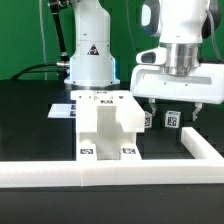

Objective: Assemble chair

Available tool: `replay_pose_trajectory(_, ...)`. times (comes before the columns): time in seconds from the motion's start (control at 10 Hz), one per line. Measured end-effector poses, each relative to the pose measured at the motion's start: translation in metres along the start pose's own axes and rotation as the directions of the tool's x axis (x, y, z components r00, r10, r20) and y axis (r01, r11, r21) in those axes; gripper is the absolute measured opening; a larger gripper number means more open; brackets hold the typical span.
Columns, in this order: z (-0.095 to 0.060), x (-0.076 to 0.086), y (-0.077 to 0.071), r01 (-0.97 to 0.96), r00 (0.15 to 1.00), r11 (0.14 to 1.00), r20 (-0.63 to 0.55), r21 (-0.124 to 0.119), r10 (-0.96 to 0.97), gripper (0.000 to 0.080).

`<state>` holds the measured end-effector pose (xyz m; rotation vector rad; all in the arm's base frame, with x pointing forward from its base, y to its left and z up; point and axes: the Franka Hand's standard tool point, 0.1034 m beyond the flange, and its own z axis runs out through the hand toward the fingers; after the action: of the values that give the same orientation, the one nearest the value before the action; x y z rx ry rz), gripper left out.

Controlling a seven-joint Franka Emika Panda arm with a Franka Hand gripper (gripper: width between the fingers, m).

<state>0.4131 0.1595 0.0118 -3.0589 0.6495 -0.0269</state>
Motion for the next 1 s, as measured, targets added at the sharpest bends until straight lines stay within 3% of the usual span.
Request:
replay_pose_trajectory(0.1,0.001,0.000,0.001,0.000,1.000,1.000,0.001,-0.002,0.000,0.0649)
replay_pose_trajectory(0.3,0.002,-0.001,0.001,0.001,1.000,1.000,0.002,-0.003,-0.001,0.0400)
replay_pose_trajectory(0.4,0.001,-0.001,0.000,0.001,1.000,1.000,0.001,-0.002,-0.001,0.0400)
replay_pose_trajectory(0.5,0.001,0.000,0.000,0.001,1.000,1.000,0.001,-0.001,-0.001,0.0288)
replay_pose_trajectory(0.8,0.000,0.001,0.001,-0.002,1.000,1.000,0.002,-0.002,0.002,0.0288)
replay_pose_trajectory(1.0,-0.011,0.006,0.000,0.005,1.000,1.000,0.013,0.002,-0.005,0.0288)
